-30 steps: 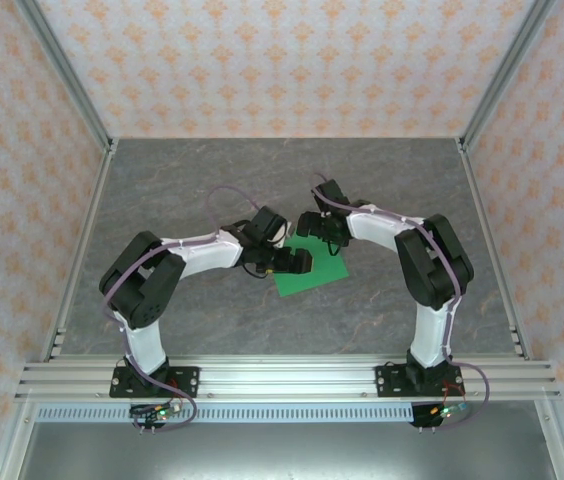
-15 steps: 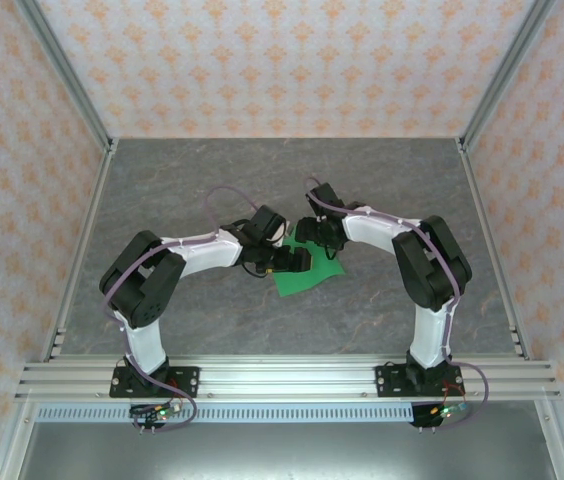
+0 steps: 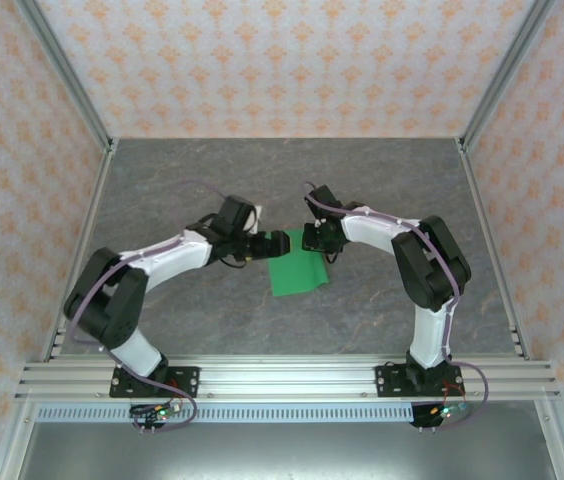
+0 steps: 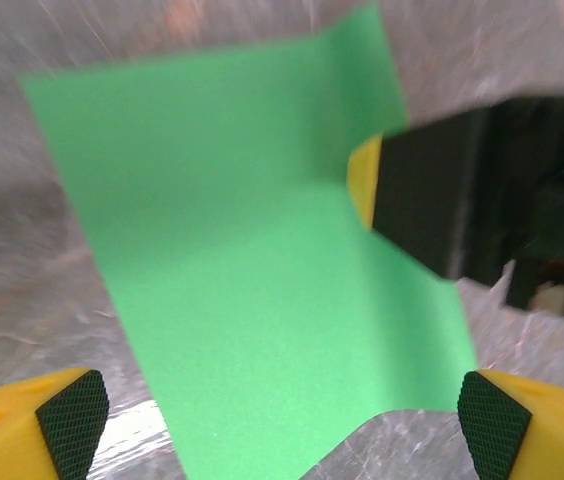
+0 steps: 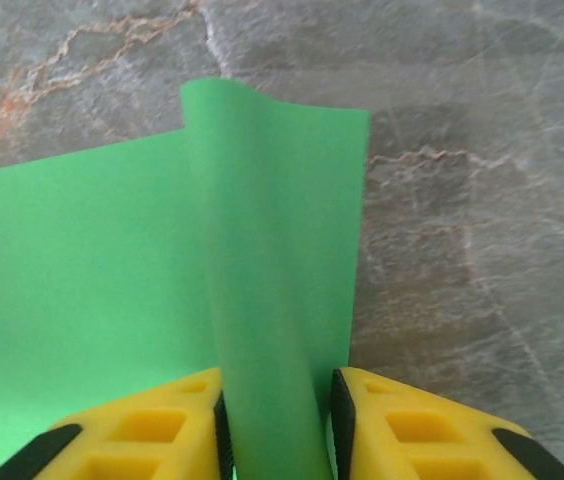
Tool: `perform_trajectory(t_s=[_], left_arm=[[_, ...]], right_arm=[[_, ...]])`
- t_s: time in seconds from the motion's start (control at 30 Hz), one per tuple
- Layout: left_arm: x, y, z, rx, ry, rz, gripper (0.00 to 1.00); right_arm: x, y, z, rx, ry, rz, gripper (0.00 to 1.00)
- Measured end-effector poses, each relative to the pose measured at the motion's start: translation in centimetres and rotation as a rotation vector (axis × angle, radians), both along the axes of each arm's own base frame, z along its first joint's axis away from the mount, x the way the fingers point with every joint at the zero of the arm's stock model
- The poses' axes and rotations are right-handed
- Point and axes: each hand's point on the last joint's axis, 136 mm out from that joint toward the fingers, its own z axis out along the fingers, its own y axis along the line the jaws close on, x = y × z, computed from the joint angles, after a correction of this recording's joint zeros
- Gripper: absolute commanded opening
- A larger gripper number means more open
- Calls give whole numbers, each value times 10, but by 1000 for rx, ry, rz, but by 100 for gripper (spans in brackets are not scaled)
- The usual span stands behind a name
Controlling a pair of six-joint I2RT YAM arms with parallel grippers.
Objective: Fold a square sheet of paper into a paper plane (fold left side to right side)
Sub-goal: Pick up the square sheet of paper from the center of the table.
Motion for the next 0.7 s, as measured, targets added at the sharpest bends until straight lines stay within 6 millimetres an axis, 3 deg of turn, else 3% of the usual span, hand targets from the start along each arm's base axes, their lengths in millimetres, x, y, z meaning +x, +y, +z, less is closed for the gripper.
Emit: perform_trajectory(t_s=[0.17, 0.37, 0.47, 0.6, 0.7], left_arm=[[17, 39, 30, -57, -74, 100, 94], [16, 69, 24, -128, -55, 178, 95], [17, 80, 31, -188, -63, 216, 96], [21, 80, 57, -278, -123, 221, 97], [22, 73, 87, -358, -189, 194, 99]], right_arm=[[-4, 7, 5, 101, 24, 6, 28], [2, -1, 33, 321, -13, -47, 25], [11, -3, 51, 458, -45, -70, 25], [23, -6, 76, 628, -85, -105, 25], [32, -10, 105, 738, -134, -114, 24]])
